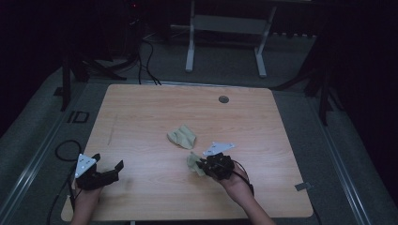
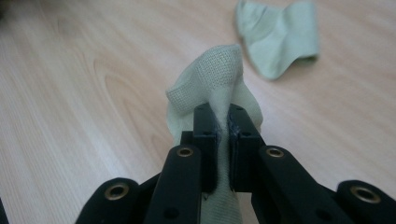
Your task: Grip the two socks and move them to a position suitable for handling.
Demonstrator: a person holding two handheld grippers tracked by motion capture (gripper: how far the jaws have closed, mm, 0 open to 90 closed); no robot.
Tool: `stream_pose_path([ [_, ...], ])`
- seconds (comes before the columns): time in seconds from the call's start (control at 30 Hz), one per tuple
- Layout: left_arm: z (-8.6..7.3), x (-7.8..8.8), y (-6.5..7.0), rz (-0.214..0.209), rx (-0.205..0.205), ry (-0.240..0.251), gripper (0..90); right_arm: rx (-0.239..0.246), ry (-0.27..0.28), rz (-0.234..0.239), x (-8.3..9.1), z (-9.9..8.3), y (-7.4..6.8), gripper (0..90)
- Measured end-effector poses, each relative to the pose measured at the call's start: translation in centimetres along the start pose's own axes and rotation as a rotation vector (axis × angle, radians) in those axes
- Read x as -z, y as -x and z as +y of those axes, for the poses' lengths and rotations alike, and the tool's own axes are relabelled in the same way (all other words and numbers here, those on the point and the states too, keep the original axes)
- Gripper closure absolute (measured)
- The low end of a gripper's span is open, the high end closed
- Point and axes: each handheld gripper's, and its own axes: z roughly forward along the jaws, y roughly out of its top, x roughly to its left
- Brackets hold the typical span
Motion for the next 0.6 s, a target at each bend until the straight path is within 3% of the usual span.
stream_pose_path([
  [0.3, 0.1, -0.1, 0.3, -0.015, -0.006, -0.003, 1.7, 0.003, -0.054, 0.021, -2.5, -1.7, -1.5, 83.9],
  [0.6, 0.1, -0.1, 0.8, -0.039, -0.025, -0.01, 1.7, -0.027, -0.084, 0.036, -4.3, -2.9, -1.7, 82.2],
])
